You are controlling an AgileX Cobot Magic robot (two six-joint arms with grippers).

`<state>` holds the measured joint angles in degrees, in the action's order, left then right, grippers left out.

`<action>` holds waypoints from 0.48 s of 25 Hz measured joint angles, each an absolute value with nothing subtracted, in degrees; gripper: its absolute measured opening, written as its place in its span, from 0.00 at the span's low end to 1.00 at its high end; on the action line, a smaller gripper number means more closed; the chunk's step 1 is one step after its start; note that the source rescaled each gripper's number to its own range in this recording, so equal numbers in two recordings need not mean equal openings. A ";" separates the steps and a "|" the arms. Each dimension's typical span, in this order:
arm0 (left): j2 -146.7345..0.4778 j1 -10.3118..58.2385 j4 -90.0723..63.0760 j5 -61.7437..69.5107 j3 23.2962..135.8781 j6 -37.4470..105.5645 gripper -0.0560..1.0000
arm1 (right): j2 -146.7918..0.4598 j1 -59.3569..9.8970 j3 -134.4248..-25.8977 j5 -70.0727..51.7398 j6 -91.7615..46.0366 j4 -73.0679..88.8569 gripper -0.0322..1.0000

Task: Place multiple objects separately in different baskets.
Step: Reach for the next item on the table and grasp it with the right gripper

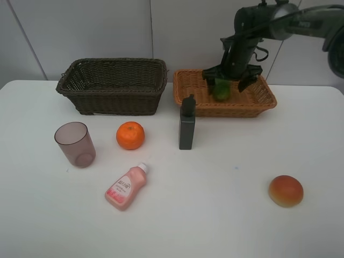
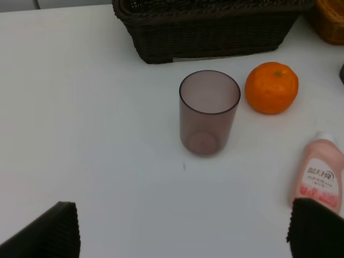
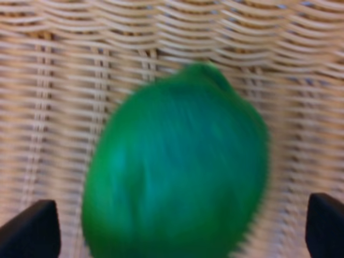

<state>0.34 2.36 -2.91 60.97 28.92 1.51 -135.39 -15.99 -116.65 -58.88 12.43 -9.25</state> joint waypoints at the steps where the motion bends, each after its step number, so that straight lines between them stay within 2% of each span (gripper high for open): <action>1: 0.34 2.36 -2.91 60.97 28.92 1.51 1.00 | -133.89 -16.11 -116.22 -60.05 12.43 -9.25 0.98; 6: 0.34 2.36 -2.91 60.97 28.92 1.51 1.00 | -123.88 -17.06 -106.34 -60.15 12.43 -9.25 0.98; 12: 0.34 2.36 -2.91 60.97 28.92 1.51 1.00 | -110.23 -17.28 -84.54 -55.38 12.59 -9.18 0.98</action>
<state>0.34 2.36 -2.91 60.97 28.92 1.51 -110.23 -17.28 -84.54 -55.38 12.59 -9.18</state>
